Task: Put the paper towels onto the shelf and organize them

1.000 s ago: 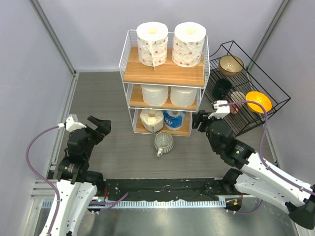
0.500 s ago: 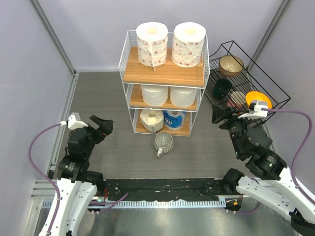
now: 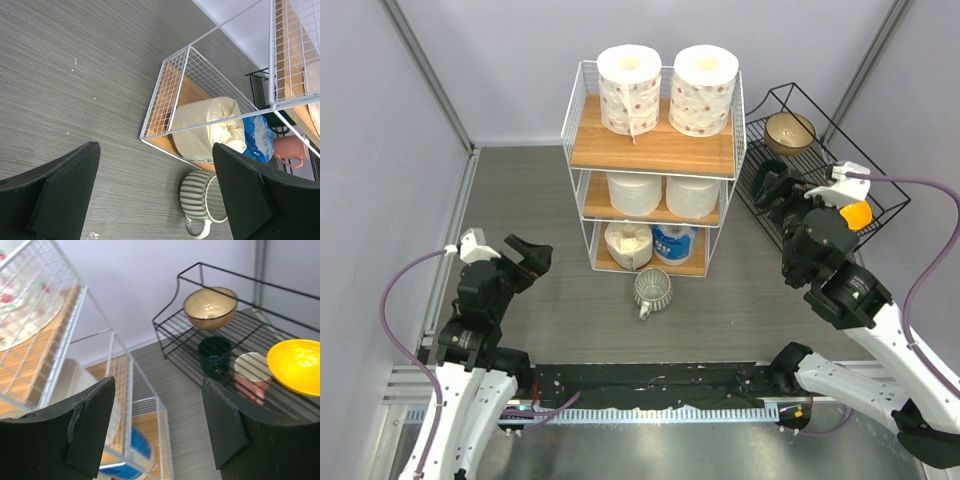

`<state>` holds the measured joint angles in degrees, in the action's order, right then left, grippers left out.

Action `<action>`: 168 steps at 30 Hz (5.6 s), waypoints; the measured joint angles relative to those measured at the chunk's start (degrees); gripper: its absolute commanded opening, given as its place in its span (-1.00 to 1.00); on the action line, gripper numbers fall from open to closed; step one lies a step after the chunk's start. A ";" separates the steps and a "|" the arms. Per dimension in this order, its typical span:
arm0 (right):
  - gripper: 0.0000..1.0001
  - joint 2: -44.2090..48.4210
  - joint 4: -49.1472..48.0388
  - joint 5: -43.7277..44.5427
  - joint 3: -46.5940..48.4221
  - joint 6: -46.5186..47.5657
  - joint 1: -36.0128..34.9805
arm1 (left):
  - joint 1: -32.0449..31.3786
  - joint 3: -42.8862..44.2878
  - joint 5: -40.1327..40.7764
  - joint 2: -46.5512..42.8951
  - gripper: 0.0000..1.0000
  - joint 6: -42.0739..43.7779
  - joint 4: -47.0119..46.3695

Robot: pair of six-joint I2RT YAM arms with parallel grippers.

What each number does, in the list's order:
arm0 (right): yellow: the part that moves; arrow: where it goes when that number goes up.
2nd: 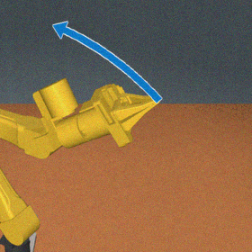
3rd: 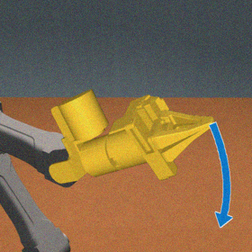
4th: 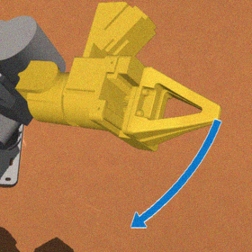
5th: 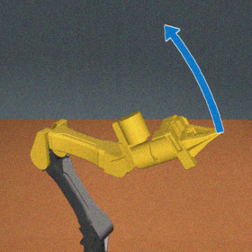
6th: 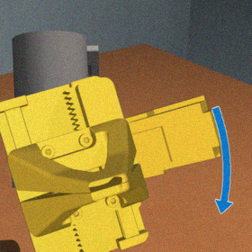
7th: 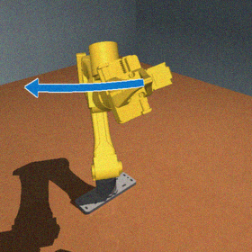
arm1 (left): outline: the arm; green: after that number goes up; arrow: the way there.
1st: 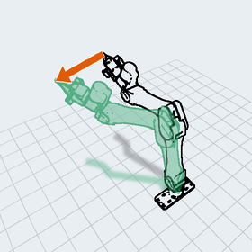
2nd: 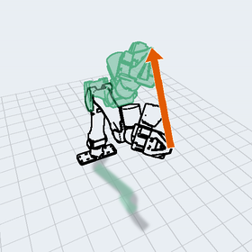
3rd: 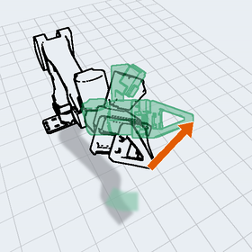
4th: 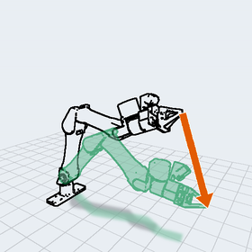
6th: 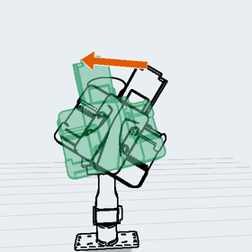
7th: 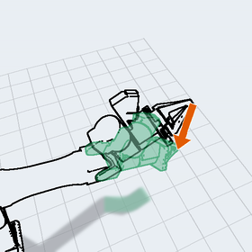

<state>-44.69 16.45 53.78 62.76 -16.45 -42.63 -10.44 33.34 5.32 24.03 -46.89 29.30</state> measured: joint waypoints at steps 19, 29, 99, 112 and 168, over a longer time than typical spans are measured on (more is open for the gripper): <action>0.59 -23.23 -3.32 -40.17 12.96 5.77 47.23 | 0.00 0.00 -0.85 0.48 0.99 1.09 0.07; 0.58 -14.34 -5.88 -79.41 5.38 6.88 52.43 | 0.00 0.00 -1.53 0.48 0.99 1.05 -0.26; 0.59 -27.63 -17.62 -101.39 0.46 -1.46 39.41 | 0.00 -0.81 -1.77 0.04 0.99 1.99 -0.26; 0.58 -19.65 -17.27 -87.49 -0.96 -3.54 45.86 | 0.00 -0.79 -6.36 -8.26 0.93 3.56 2.27; 0.59 -11.45 -8.57 -67.63 -5.49 -10.21 49.88 | -76.43 18.14 67.82 46.56 0.99 42.27 -39.17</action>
<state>-56.14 7.88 -13.85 57.28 -26.65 7.25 -86.87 51.48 73.14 70.59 -4.62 -9.87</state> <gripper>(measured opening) 0.794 0.996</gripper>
